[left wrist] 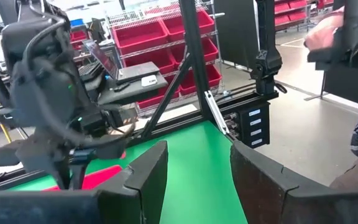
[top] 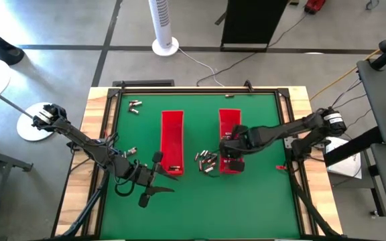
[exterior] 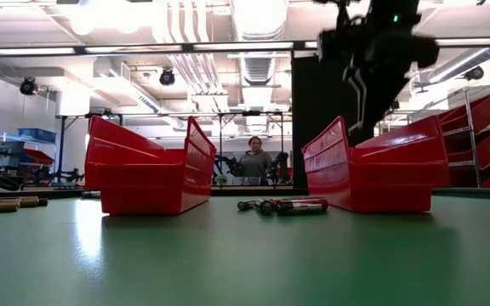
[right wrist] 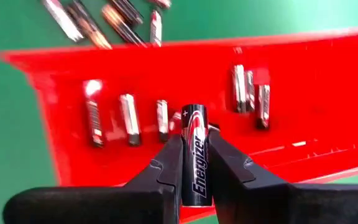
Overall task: Sort batteries
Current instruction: Put the silver battery into the right red bin
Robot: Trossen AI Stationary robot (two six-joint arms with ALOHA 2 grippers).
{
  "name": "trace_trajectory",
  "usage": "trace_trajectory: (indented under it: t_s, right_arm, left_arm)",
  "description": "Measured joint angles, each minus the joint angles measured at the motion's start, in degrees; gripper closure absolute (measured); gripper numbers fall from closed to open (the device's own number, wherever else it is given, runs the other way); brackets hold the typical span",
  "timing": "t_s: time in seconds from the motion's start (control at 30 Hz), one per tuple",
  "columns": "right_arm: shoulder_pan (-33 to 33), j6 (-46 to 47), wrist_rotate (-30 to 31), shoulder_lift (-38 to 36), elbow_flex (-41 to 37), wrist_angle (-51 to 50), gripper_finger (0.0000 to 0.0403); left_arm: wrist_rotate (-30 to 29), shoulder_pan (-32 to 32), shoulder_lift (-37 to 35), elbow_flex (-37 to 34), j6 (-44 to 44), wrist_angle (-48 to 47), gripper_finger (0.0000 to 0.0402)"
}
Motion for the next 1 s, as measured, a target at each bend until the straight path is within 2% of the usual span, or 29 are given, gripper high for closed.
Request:
trace_trajectory:
  t_s: [0.27,0.53,1.0]
  right_arm:
    - [-5.1,-6.2,-5.6,0.1,-7.0,11.5,0.0358]
    - [-7.7,-8.7,-5.8,0.2,-11.9,18.2,0.0357]
    - [-9.2,-13.9,-6.0,6.6,-12.4,20.7,0.0355]
  left_arm:
    - [0.0,0.0,0.0,0.0,0.2,0.0,0.0246]
    - [0.0,0.0,0.0,0.0,0.7,-0.1,0.0246]
    - [-0.1,0.2,0.5,0.0,1.1,-0.3,0.0246]
